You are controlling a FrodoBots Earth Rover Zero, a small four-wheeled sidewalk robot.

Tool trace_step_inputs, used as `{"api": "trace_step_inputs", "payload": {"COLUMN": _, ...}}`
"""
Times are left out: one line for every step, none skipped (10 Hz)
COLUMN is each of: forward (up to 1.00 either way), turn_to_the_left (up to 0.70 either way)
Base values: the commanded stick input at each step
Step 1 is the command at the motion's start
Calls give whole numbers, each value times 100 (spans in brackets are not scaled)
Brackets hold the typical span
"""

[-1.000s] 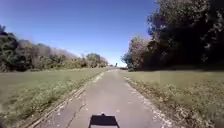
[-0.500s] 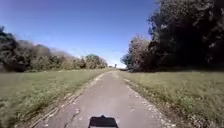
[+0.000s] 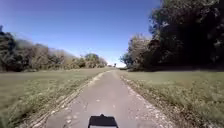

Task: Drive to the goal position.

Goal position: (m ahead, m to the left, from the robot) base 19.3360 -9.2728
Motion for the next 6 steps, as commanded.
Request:
{"api": "trace_step_inputs", "payload": {"forward": 50, "turn_to_the_left": 0}}
{"api": "trace_step_inputs", "payload": {"forward": 50, "turn_to_the_left": 0}}
{"api": "trace_step_inputs", "payload": {"forward": 50, "turn_to_the_left": 0}}
{"api": "trace_step_inputs", "payload": {"forward": 50, "turn_to_the_left": 0}}
{"api": "trace_step_inputs", "payload": {"forward": 50, "turn_to_the_left": 0}}
{"api": "trace_step_inputs", "payload": {"forward": 50, "turn_to_the_left": 0}}
